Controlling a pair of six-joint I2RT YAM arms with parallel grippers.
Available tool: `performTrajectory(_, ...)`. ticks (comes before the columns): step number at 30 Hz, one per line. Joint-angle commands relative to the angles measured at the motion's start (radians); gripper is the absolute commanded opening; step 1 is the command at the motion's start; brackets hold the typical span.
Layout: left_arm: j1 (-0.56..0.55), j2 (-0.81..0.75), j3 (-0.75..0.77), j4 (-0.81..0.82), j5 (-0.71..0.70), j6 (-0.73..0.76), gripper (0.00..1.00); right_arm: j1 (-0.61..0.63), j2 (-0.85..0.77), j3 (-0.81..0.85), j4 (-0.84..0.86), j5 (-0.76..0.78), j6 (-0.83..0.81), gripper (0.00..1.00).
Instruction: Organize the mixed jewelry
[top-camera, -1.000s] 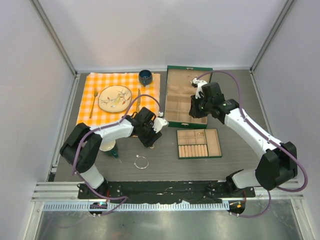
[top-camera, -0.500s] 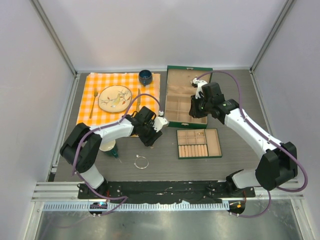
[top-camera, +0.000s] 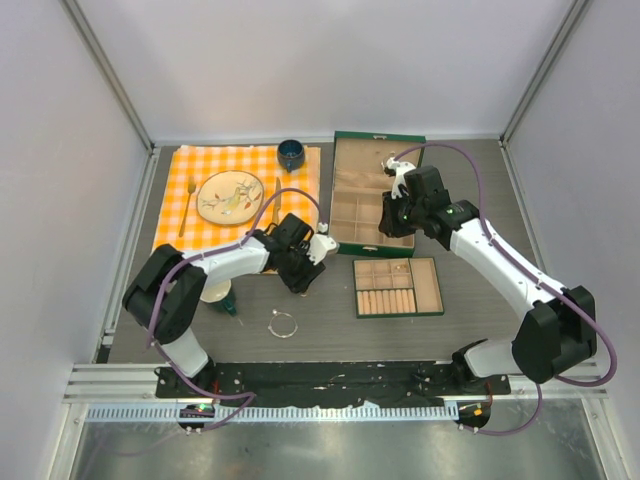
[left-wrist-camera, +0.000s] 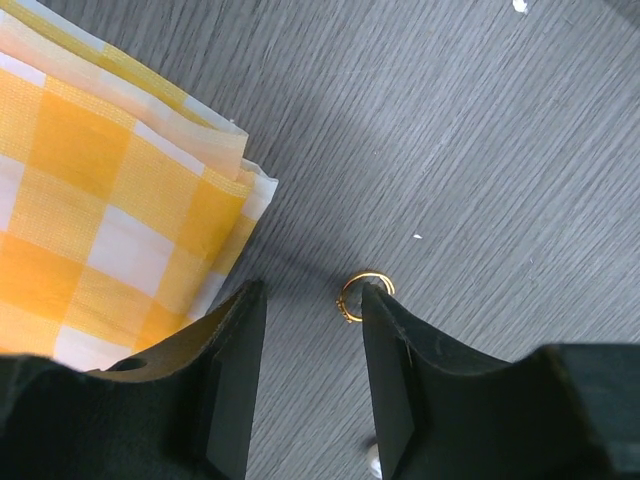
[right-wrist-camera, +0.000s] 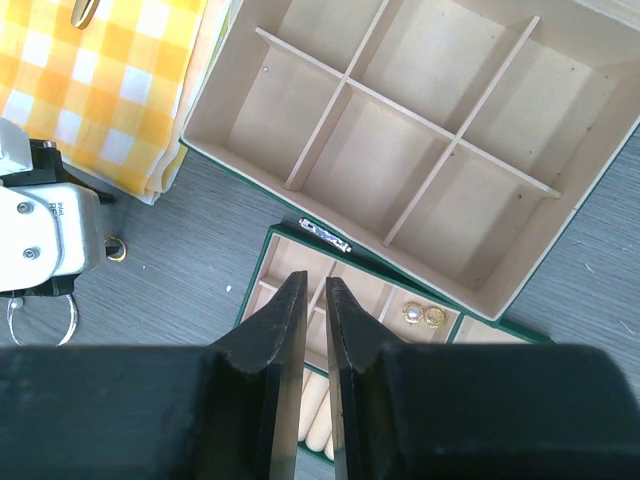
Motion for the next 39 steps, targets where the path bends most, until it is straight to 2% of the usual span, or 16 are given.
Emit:
performTrajectory(1,-0.004,0.014,0.025,0.001,0.003,-0.009,0.47,0.0,-0.052,-0.008,0.042,0.005,-0.012,0.19)
performTrajectory(9,-0.007,0.012,0.019,0.003,-0.02,-0.005,0.41,-0.003,-0.054,-0.012,0.043,0.0,-0.011,0.19)
performTrajectory(19,-0.039,-0.002,0.002,0.009,-0.074,-0.012,0.4,-0.009,-0.052,-0.015,0.043,-0.004,-0.009,0.19)
performTrajectory(27,-0.053,-0.012,-0.024,0.006,-0.103,-0.012,0.33,-0.014,-0.069,-0.021,0.045,0.002,-0.008,0.19)
performTrajectory(37,-0.052,-0.011,-0.015,-0.03,-0.054,-0.004,0.1,-0.02,-0.069,-0.012,0.037,0.014,-0.014,0.18)
performTrajectory(39,-0.052,-0.02,-0.01,-0.033,-0.047,-0.002,0.01,-0.02,-0.067,-0.004,0.033,0.014,-0.017,0.18)
